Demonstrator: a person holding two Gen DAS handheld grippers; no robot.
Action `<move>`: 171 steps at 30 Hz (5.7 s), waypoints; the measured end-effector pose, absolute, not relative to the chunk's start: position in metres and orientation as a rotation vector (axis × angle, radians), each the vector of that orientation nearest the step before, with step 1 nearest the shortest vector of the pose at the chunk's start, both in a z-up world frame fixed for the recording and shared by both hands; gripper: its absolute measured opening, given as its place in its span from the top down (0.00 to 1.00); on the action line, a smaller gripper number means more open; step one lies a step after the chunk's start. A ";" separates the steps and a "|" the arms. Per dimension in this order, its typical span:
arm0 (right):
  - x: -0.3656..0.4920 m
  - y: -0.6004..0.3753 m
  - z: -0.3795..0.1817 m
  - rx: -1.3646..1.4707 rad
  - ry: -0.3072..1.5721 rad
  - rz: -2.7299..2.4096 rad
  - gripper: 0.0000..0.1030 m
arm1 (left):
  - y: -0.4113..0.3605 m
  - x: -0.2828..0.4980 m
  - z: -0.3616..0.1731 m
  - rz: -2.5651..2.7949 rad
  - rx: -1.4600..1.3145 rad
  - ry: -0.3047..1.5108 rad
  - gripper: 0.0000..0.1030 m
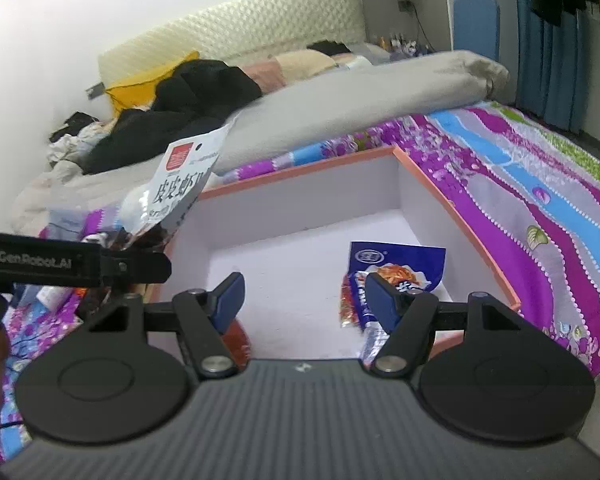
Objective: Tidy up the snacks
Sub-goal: 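Open the right tool to drop the blue pouch while the left tool lowers the shrimp bag, then open the left tool to release the shrimp bag into the box, then withdraw both tools from the box back toward the snack pile, then grasp the orange snack packet with the left tool while the right tool grasps the clear plastic packet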
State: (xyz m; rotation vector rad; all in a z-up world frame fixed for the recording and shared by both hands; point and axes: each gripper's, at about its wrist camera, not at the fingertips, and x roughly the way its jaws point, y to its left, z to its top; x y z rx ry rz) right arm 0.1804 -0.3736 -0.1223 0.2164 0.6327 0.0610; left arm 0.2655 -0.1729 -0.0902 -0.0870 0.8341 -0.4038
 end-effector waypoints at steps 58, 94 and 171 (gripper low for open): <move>0.153 -0.353 -0.128 0.217 0.573 0.085 0.33 | -0.132 0.233 -0.081 -0.378 -0.049 0.700 0.04; 0.056 -0.232 -0.128 0.081 0.536 0.310 0.33 | 0.024 0.077 -0.117 -0.146 -0.258 0.704 0.04; 0.338 -0.078 -0.266 -0.140 0.874 0.381 0.52 | 0.133 0.286 -0.284 -0.020 -0.282 0.952 0.57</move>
